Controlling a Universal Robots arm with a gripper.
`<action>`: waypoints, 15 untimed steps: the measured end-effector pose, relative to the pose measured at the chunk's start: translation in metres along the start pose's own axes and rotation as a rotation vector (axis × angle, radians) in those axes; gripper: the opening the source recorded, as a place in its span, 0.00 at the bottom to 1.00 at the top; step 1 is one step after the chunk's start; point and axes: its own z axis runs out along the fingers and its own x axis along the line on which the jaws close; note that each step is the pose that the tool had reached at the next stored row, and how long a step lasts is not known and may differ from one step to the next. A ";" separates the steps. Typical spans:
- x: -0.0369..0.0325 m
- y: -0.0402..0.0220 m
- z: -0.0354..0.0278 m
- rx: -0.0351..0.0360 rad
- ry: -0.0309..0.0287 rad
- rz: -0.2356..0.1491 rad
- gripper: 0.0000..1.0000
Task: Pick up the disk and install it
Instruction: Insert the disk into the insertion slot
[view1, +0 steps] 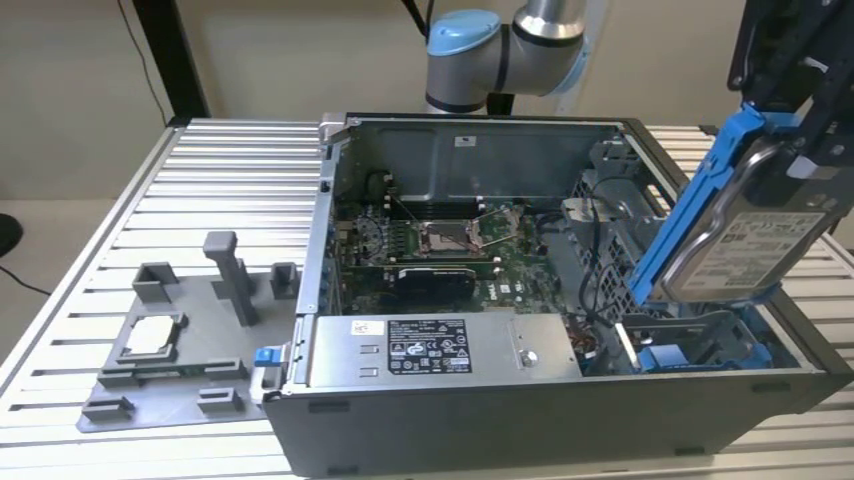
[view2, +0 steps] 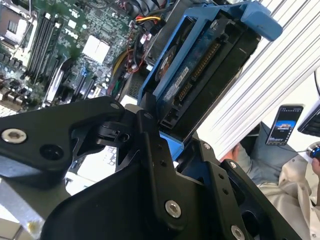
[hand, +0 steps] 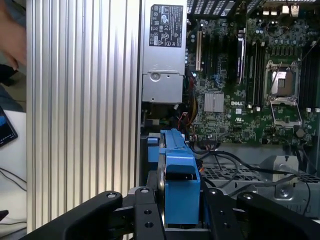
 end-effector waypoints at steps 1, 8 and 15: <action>0.0000 0.0000 0.0004 0.0000 -0.0001 0.000 0.00; 0.0004 -0.0003 0.0037 0.0002 0.0001 0.000 0.00; 0.0004 -0.0009 0.0079 0.0026 0.0001 -0.001 0.00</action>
